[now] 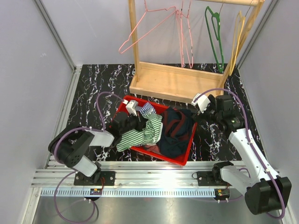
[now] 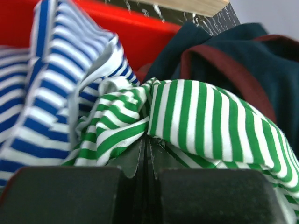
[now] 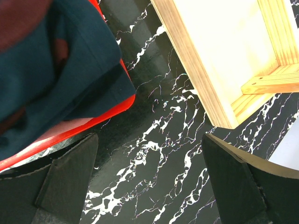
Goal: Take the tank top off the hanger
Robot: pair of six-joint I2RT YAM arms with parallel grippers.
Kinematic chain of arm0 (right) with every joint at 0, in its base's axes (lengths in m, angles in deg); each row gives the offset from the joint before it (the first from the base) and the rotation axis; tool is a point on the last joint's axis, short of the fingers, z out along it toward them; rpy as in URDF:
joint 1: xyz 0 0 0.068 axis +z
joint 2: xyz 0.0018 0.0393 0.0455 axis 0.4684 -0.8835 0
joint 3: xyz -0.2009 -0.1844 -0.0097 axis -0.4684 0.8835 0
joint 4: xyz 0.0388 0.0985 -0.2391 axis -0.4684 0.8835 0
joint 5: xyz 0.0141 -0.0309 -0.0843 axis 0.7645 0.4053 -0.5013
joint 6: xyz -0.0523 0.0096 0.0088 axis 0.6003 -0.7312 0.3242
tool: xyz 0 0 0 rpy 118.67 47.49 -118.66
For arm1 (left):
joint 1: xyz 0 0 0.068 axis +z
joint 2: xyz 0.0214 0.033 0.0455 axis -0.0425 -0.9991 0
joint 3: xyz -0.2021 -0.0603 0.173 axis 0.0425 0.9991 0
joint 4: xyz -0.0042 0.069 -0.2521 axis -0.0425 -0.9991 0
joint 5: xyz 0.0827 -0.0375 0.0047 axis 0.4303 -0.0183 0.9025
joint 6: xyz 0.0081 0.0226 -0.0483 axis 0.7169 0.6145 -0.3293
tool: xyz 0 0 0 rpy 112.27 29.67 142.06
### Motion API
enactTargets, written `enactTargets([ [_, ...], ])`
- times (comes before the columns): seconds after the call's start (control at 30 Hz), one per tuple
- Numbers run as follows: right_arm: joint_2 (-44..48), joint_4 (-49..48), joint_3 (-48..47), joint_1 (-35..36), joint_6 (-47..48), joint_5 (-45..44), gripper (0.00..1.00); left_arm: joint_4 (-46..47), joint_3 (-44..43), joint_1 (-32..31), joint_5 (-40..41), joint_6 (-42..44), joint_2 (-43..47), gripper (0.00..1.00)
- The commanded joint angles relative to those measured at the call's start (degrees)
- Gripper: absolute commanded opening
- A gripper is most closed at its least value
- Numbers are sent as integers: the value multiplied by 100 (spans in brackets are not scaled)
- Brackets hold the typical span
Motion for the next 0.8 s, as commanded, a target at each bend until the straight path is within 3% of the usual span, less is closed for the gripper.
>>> enactTargets([
  [0.0, 11, -290, 7, -48, 2, -77, 100, 791, 274, -22, -80, -423, -326, 0],
  [0.1, 2, -264, -2, -48, 2, -94, 100, 948, 335, -22, -36, -424, -555, 5],
  [0.17, 28, -264, -2, -57, -15, -103, 100, 871, 318, -13, 139, -328, -355, 19],
  [0.23, 46, -264, -10, -57, -24, -94, 100, 608, 239, -13, 297, -38, -56, 27],
  [0.27, 46, -255, -36, -57, -24, -103, 100, 267, 134, -13, 350, 76, 163, 39],
  [0.4, 230, -202, -168, -75, -103, -103, 100, -754, -200, -22, 614, 1058, 1575, 71],
  [0.5, 380, -316, -309, -110, -524, -295, 100, -1668, -517, -22, 886, 1796, 2281, 88],
  [0.7, 494, -352, -801, -119, -2211, -1061, 100, -3241, -1018, -22, 1352, 2441, 3715, 96],
  [0.77, 547, -211, -967, -119, -2668, -1235, 100, -3889, -1228, -22, 1886, 2573, 4223, 99],
])
